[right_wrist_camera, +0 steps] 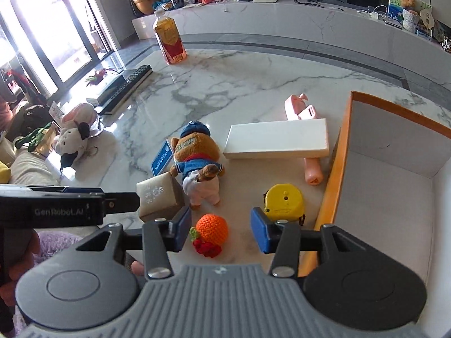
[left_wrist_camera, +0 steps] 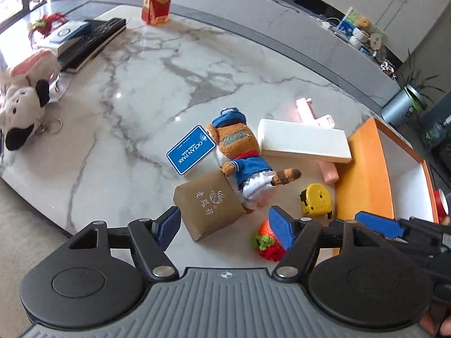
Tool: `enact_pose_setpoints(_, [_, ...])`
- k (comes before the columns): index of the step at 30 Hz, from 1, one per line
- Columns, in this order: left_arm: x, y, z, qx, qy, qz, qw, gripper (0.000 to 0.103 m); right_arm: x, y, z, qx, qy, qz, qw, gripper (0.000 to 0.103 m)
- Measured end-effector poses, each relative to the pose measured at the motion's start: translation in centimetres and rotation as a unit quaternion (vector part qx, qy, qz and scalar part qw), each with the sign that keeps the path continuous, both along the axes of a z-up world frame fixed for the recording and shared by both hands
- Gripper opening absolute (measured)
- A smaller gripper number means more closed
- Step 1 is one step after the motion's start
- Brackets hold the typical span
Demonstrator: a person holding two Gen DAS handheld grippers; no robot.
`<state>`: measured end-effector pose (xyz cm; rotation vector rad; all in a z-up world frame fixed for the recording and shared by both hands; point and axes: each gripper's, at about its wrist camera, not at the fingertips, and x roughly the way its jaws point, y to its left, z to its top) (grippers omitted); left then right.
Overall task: Organize objects
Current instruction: 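Grasp the brown paper box with the left tool while the right tool grasps the yellow tape measure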
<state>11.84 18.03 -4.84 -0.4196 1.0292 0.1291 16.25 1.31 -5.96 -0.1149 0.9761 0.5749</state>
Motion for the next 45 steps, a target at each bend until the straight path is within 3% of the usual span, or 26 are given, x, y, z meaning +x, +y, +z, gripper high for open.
enact_pose_setpoints(6, [2.3, 0.5, -2.3, -0.012, 0.029, 0.022, 0.9992, 0.084, 2.1, 2.5, -2.5, -0.097, -0.015, 0.050, 0.994, 0.049])
enact_pose_setpoints(15, [4.2, 0.8, -4.4, -0.012, 0.067, 0.026, 0.9974, 0.082, 6.8, 5.4, -6.0, -0.237, 0.017, 0.124, 0.963, 0.051])
enact_pose_setpoints(16, [4.3, 0.8, -4.7, -0.008, 0.074, 0.023, 0.9970, 0.078, 7.2, 5.8, -6.5, -0.254, 0.022, 0.128, 0.958, 0.052])
enact_pose_setpoints(20, [4.5, 1.0, -4.9, -0.001, 0.075, 0.004, 0.9972, 0.078, 9.1, 6.9, -8.2, -0.294, 0.048, 0.128, 0.946, 0.053])
enact_pose_setpoints(22, [4.4, 0.9, -4.8, 0.012, 0.072, -0.010, 0.9973, 0.076, 10.2, 7.1, -8.7, -0.295, 0.071, 0.122, 0.945, 0.060])
enact_pose_setpoints(29, [4.4, 2.1, -4.3, 0.019, 0.074, -0.040, 0.9963, 0.069, 12.5, 7.3, -9.6, -0.287, 0.128, 0.086, 0.946, 0.061])
enact_pose_setpoints(32, [4.4, 2.7, -4.5, 0.010, 0.073, -0.029, 0.9969, 0.075, 12.7, 7.0, -9.3, -0.274, 0.133, 0.069, 0.950, 0.054])
enact_pose_setpoints(36, [4.5, 3.1, -5.1, -0.008, 0.075, -0.016, 0.9970, 0.081, 12.0, 6.4, -9.0, -0.241, 0.150, 0.059, 0.957, 0.054])
enact_pose_setpoints(41, [4.8, 2.6, -5.3, 0.000, 0.077, -0.015, 0.9969, 0.082, 10.7, 6.0, -9.0, -0.222, 0.148, 0.050, 0.962, 0.054])
enact_pose_setpoints(45, [4.8, 2.2, -5.3, 0.004, 0.071, -0.019, 0.9973, 0.076, 10.2, 5.2, -8.9, -0.202, 0.148, 0.034, 0.967, 0.054])
